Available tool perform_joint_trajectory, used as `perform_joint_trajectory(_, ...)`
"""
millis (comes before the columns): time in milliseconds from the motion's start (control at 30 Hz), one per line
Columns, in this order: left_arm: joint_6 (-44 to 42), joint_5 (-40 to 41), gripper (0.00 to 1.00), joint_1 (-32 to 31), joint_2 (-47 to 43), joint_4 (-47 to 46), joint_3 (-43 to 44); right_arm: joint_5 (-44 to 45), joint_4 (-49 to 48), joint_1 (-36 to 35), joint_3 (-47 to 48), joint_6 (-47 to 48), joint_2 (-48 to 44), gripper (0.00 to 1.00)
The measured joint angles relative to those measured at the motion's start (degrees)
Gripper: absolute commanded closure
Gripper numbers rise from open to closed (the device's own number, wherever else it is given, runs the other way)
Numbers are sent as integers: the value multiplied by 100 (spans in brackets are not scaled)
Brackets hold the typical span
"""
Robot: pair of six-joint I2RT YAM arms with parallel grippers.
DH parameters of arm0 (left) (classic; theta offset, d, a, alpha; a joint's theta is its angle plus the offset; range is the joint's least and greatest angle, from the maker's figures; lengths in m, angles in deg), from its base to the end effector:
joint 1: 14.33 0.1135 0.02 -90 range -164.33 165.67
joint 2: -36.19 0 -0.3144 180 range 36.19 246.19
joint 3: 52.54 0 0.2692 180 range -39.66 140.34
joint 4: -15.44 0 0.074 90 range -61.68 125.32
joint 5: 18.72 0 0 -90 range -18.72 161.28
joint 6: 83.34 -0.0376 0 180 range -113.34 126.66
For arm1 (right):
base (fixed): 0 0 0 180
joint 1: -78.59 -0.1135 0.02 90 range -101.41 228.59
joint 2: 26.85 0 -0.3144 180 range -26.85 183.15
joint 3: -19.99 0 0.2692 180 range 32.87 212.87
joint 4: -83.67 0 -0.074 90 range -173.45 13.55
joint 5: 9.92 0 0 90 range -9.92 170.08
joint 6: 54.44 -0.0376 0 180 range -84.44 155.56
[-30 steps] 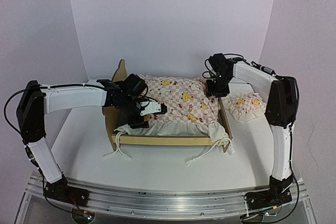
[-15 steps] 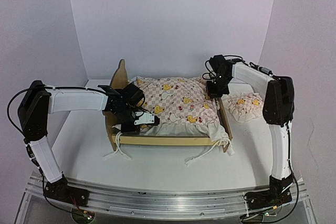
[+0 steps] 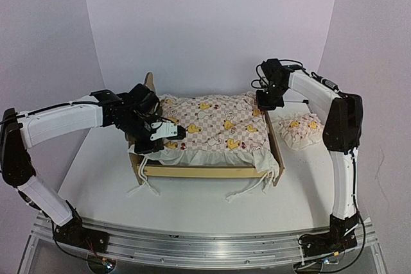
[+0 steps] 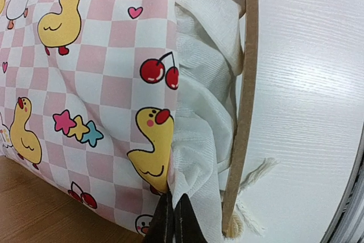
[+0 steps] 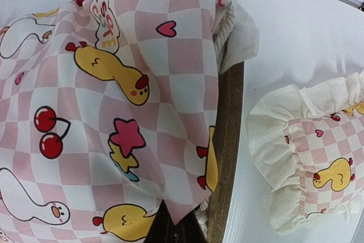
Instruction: Set up the pet bed
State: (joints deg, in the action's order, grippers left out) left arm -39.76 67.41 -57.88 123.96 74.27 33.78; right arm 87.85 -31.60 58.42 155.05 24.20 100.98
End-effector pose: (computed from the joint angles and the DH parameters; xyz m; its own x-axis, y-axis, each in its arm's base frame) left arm 0.2390 -0.2307 0.3240 0.0816 0.9196 -0.3842 0.9466 0.0491 0.3187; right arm 0.5083 0.1813 0.3019 -0.8300 -0.0970 -0.5492 -0.1122 0.9937 -0.0060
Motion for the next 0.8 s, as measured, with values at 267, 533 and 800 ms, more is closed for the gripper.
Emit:
perform_joint_trajectory(267, 377, -547, 99, 13, -90, 55, -8, -150, -89, -59, -838, 50, -535, 49)
perform_joint_trajectory(533, 711, -708, 99, 13, -15, -81, 116, 445, -394, -1100, -2219, 18, -2839, 50)
perform_joint_trajectory(800, 984, -915, 88, 39, -10, -166, 71, 212, -4521, -3776, -6022, 91, -4701, 53)
